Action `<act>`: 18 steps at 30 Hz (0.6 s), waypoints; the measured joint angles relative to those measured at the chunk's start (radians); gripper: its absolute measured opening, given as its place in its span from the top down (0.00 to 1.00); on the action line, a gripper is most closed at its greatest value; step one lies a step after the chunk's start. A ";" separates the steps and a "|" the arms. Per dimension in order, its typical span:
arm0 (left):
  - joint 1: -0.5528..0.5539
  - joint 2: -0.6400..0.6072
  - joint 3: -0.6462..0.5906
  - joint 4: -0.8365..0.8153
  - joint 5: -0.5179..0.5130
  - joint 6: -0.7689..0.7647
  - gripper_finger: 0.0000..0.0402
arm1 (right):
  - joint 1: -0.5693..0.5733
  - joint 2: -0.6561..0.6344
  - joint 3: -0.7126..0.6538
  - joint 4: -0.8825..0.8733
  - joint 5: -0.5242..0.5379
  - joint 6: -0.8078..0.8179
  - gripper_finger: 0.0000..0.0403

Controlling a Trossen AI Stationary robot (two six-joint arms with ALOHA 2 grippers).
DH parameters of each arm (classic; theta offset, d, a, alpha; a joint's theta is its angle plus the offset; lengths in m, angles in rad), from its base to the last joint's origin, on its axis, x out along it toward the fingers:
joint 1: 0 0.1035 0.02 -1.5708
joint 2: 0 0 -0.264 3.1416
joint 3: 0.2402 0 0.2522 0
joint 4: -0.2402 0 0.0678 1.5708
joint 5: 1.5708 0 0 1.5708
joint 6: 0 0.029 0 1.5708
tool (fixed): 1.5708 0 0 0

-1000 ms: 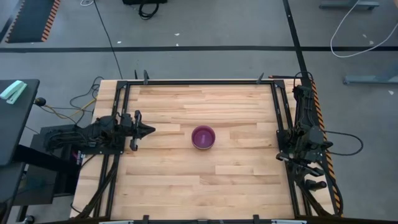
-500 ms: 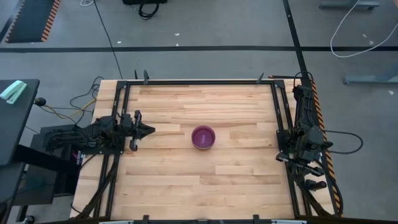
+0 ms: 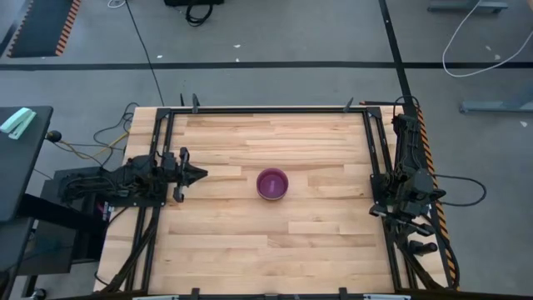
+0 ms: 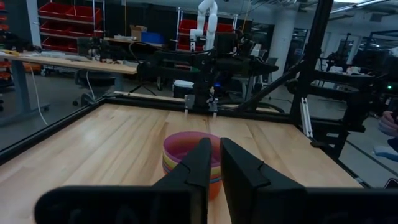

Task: Nest bowls inside each other
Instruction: Return to Home Position

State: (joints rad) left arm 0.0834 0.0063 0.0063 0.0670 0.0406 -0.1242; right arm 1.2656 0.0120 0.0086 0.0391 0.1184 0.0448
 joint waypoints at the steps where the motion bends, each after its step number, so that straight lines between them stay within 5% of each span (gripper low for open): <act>1: 0.000 0.000 0.000 0.000 0.000 0.000 0.90 | 0.000 0.000 0.000 0.000 0.000 0.003 0.77; 18: 0.000 0.000 0.000 0.000 -0.002 0.000 0.90 | -0.016 0.012 0.000 0.001 0.008 -0.183 0.77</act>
State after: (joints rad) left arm 0.0834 0.0063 0.0063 0.0673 0.0383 -0.1246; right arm 1.2496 0.0242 0.0086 0.0399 0.1261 -0.1378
